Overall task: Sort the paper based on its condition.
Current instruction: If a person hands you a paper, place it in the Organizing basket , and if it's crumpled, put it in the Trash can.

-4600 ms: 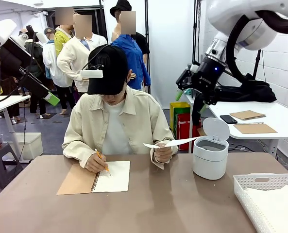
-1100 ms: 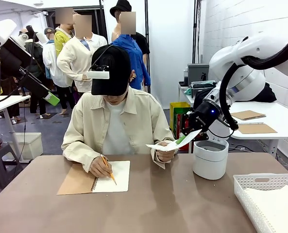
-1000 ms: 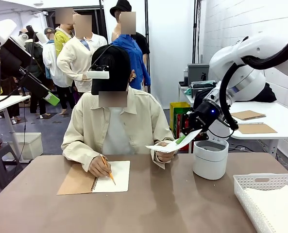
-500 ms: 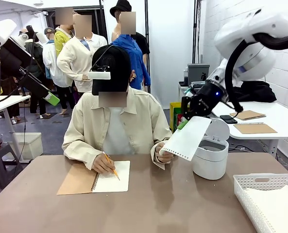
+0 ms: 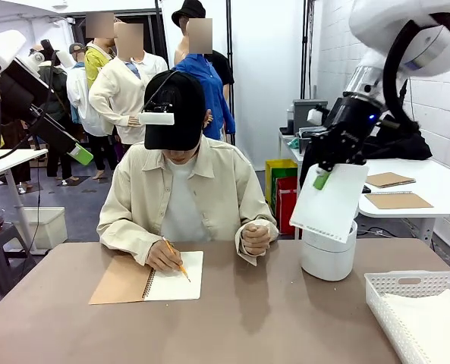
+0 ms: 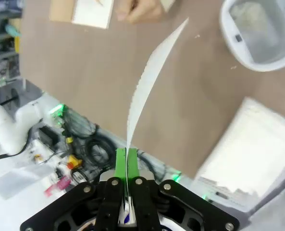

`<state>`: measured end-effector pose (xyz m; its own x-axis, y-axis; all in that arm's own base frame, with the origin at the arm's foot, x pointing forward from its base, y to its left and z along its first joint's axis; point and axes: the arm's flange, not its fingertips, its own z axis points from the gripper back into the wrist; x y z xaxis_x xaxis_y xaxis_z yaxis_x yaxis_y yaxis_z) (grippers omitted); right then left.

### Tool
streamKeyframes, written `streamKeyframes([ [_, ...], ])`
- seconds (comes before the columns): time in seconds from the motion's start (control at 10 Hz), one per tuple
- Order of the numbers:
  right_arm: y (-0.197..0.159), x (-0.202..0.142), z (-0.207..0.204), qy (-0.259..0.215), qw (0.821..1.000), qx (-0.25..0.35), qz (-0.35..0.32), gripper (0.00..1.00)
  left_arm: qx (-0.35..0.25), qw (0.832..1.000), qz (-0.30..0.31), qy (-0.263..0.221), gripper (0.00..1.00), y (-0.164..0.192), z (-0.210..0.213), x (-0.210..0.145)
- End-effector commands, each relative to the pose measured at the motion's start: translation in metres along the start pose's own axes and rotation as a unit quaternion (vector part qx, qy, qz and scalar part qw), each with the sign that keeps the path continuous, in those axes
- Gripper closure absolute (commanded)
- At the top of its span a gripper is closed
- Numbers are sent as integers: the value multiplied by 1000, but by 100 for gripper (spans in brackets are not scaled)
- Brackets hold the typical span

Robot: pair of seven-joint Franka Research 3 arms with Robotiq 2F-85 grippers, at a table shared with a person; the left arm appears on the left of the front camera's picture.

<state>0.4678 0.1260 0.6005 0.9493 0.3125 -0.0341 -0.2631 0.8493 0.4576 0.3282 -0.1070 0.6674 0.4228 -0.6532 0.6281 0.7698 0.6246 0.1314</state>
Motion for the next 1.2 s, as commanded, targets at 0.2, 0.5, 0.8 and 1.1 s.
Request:
streamKeyframes([
  [0.2, -34, -43, 13, -137, 976, -166, 43, 100, 1, 1000, 2, -2, 0, 1, 0, 0],
  [0.5, -63, -66, 25, -210, 955, -210, -18, 100, 1, 1000, 2, -2, 0, 1, 0, 0],
  [0.8, -68, -63, 36, -194, 960, -203, -5, 100, 1, 1000, 2, -2, 0, 1, 0, 0],
  [1.1, -68, -63, 36, -194, 960, -203, -5, 100, 1, 1000, 2, -2, 0, 1, 0, 0],
])
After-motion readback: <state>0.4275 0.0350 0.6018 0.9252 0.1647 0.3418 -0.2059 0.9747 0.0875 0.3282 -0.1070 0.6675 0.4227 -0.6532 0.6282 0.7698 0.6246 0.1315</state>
